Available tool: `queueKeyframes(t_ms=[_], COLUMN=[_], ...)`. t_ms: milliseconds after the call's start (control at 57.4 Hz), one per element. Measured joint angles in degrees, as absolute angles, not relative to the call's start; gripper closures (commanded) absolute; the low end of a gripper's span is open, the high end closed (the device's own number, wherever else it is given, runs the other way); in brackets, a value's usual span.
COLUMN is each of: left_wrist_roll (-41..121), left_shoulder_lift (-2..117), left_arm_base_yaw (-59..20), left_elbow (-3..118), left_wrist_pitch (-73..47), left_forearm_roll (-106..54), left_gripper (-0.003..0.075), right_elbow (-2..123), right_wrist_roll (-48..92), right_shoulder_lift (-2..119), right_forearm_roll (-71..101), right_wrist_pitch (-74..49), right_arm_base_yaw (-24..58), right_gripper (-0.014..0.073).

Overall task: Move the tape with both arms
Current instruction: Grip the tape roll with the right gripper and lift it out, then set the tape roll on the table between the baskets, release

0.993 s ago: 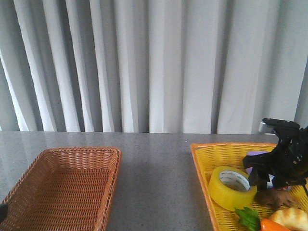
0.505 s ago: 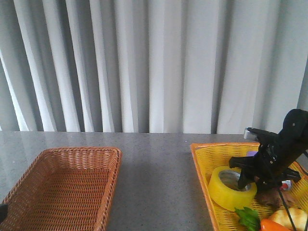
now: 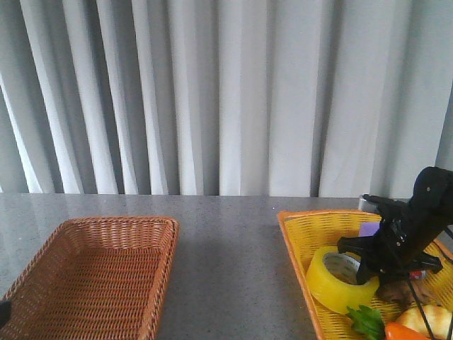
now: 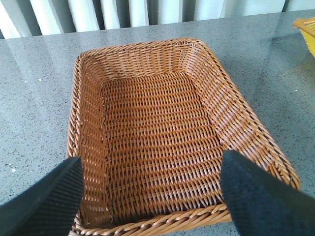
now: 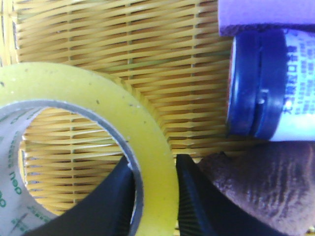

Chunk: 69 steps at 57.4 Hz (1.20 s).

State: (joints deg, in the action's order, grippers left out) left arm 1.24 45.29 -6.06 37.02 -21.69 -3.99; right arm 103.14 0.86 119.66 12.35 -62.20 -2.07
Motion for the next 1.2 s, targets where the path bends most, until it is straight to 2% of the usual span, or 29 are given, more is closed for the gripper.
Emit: queueKeyframes(t_ms=[331,505,731,975,1202], left_wrist_roll=[1.24,1.24,1.24,1.24,1.24], left_shoulder_lift=[45.29,45.29,45.29,45.29,45.29], left_arm_base_yaw=[-6.06,-6.06,-6.06,-6.06,-6.06], left_elbow=[37.02,37.02,37.02,37.02,37.02], left_wrist_pitch=[-21.69,-21.69,-21.69,-21.69,-21.69], left_forearm_roll=[-3.99,-3.99,-3.99,-3.99,-3.99], left_gripper=[0.0158,0.0158,0.0158,0.0158,0.0158], right_elbow=[103.14,103.14,103.14,103.14,103.14], right_wrist_roll=[3.2,9.06,14.44,14.41,11.3], right_shoulder_lift=[110.48,104.67,103.22,107.87,113.38], right_forearm_roll=[12.91,18.46,20.88,11.43,0.57], right_wrist_pitch=[-62.66,-62.43,-60.66,-59.98,-59.73], right_arm_base_yaw=[-2.07,-0.71,9.91,22.91,27.48], right_gripper=[0.0456,0.0451,0.0441,0.0435,0.0416])
